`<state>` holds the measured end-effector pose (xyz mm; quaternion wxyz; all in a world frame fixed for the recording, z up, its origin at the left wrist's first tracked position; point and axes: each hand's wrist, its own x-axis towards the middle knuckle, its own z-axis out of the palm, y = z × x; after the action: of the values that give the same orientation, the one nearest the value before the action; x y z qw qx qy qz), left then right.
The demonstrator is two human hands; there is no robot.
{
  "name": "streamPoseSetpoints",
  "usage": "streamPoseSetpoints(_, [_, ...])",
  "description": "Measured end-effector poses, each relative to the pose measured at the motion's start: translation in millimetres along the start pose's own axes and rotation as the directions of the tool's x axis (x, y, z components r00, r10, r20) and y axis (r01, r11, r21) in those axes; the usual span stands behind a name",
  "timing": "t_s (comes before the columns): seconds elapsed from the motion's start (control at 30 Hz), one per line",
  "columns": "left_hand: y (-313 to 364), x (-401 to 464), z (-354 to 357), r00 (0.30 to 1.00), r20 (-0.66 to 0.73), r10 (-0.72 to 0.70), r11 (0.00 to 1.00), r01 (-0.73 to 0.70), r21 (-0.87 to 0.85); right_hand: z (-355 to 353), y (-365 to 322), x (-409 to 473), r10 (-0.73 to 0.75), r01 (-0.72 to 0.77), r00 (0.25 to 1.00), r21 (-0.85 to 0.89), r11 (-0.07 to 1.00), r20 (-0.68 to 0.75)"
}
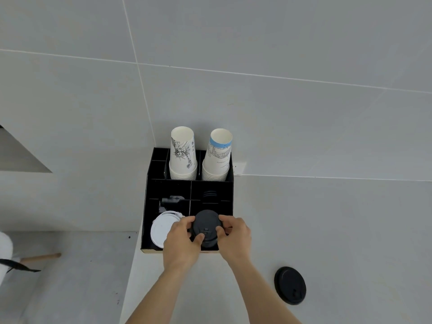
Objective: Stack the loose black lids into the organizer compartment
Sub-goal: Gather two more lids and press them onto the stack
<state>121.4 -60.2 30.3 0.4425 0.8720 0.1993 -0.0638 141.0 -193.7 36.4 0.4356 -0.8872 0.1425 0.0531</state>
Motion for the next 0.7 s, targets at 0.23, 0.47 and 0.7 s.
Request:
streamPoseSetpoints(0.23, [4, 0, 5, 1.0, -0.009, 0.025, 0.998, -0.024, 0.066, 0, 11, 2, -0.008, 0.007, 1.0, -0.033, 0.999, -0.012])
streamPoseSetpoints(0.47, [6, 0, 5, 1.0, -0.013, 0.02, 0.996, -0.019, 0.083, -3, 10, 1, -0.038, 0.039, 0.999, -0.102, 0.994, 0.015])
streamPoseSetpoints(0.7, [18, -18, -2, 0.976, -0.198, 0.086, 0.994, -0.071, 0.084, -33, 21, -5, -0.011, 0.016, 0.995, 0.039, 0.999, -0.102])
